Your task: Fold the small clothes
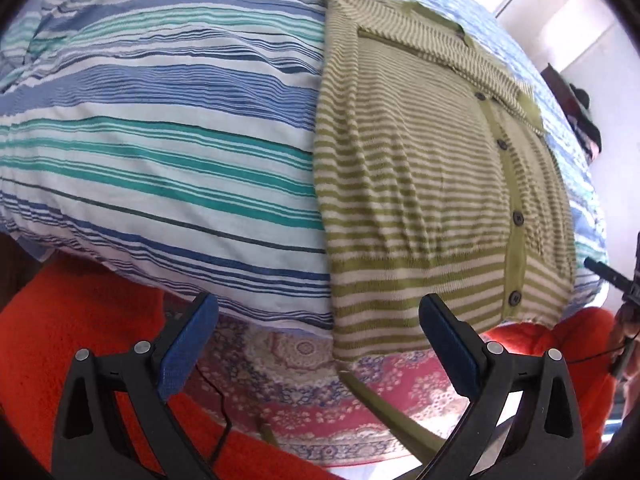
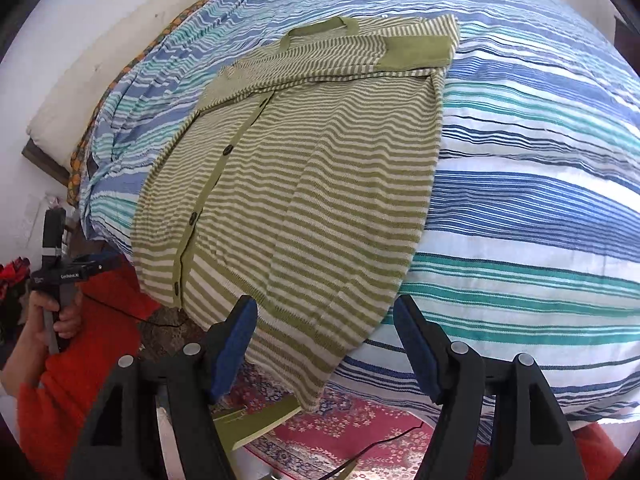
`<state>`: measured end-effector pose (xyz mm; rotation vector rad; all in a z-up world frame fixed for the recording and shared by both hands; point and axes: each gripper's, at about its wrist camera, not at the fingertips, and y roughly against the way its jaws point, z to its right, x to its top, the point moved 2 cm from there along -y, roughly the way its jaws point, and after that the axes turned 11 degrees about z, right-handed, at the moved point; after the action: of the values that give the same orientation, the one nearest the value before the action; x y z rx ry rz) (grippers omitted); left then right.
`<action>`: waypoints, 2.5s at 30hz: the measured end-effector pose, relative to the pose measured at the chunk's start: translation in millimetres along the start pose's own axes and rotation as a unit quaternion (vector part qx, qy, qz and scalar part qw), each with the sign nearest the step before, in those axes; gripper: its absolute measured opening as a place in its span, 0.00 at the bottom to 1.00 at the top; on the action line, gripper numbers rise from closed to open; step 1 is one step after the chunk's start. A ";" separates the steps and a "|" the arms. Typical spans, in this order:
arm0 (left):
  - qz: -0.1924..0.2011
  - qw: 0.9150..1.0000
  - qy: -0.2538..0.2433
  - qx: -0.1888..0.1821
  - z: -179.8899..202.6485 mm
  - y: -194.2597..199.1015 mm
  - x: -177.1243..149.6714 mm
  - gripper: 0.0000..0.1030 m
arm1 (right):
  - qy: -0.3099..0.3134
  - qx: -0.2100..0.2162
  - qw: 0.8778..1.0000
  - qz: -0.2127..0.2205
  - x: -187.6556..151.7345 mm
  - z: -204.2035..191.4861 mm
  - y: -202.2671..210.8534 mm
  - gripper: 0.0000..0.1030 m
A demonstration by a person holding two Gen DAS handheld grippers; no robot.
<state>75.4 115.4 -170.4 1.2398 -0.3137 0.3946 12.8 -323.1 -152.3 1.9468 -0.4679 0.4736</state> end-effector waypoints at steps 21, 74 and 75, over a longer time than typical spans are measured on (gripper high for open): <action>-0.096 0.991 0.011 -0.097 32.4 -30.9 1.9 0.04 | -0.102 0.176 0.976 -0.080 -25.3 -7.8 -43.8 0.05; 0.025 0.998 0.034 0.049 62.4 -159.5 216.5 0.90 | -0.159 0.012 0.984 0.084 174.1 113.7 -122.1 0.75; 0.041 0.997 0.039 0.050 66.0 -159.1 217.9 0.67 | -0.164 0.021 0.982 0.093 176.9 112.7 -123.9 0.68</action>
<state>340.6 35.1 -190.2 1.3078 -0.2820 0.5332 240.2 -397.3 -198.2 2.0387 -0.8625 0.2810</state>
